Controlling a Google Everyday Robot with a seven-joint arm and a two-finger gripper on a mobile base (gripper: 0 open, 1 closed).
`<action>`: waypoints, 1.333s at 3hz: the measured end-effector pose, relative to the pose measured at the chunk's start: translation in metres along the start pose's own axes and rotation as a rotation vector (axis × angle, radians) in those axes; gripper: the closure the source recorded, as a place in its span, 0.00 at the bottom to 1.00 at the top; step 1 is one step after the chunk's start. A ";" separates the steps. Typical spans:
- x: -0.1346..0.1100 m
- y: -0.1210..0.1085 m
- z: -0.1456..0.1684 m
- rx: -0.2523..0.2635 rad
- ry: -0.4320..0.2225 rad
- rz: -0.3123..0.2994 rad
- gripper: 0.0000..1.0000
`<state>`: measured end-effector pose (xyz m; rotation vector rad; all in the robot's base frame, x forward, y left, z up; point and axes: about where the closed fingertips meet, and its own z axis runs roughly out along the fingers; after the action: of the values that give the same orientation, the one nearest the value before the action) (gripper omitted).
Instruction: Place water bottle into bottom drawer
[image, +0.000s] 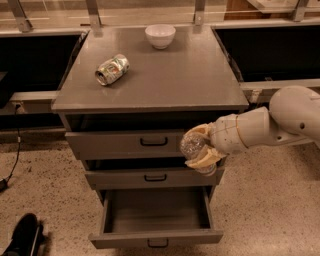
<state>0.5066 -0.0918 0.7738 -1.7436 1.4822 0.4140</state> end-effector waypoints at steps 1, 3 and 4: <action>0.000 0.000 0.000 -0.001 0.003 -0.002 1.00; 0.094 0.045 0.080 0.053 -0.161 0.138 1.00; 0.134 0.069 0.125 0.050 -0.275 0.166 1.00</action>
Offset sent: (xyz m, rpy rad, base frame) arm 0.0191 -0.0235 -0.2041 0.2283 0.1804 -0.1065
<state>0.5075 -0.0901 0.5776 -1.4636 1.4281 0.6693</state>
